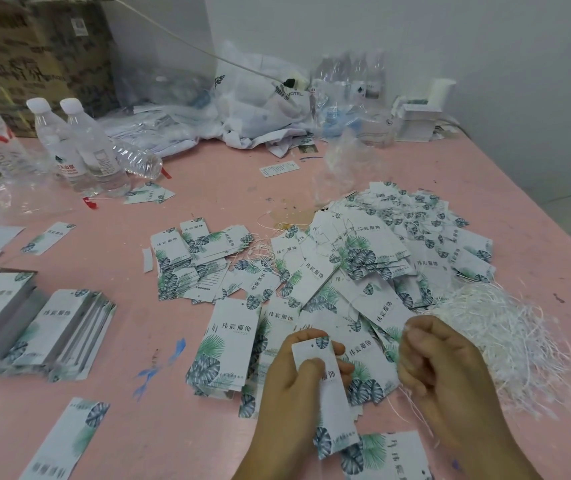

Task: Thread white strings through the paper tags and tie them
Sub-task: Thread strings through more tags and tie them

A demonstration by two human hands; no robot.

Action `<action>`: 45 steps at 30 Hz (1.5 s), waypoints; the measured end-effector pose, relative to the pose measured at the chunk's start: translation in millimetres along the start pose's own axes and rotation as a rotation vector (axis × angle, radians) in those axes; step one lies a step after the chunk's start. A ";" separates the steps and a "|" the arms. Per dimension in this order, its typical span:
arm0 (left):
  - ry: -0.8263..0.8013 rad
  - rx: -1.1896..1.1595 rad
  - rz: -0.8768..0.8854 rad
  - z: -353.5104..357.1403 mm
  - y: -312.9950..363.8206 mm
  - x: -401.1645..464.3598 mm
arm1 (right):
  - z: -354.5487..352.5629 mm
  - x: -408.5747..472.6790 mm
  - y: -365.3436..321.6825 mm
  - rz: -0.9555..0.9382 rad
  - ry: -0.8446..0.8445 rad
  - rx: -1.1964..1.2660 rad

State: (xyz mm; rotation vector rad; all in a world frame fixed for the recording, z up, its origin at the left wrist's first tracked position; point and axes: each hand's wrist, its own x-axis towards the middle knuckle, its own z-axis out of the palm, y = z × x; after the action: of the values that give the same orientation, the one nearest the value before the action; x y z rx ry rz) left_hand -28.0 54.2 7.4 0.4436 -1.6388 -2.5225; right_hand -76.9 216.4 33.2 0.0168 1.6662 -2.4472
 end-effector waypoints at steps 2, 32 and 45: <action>-0.028 0.100 0.043 -0.2 -0.8 -1.4 | 8.1 -6.7 4.3 -0.086 0.029 -0.330; -0.148 -0.064 0.045 1.8 3.3 -6.6 | 29.3 -15.4 17.4 -0.214 0.009 -0.745; -0.141 -0.029 0.049 -5.4 4.5 -2.1 | 28.1 -17.2 11.9 -0.219 -0.057 -0.802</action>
State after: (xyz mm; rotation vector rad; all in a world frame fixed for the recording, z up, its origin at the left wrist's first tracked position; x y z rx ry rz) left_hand -24.7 48.2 9.9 0.2248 -1.6351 -2.5911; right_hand -55.6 188.7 34.6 -0.3506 2.5903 -1.6954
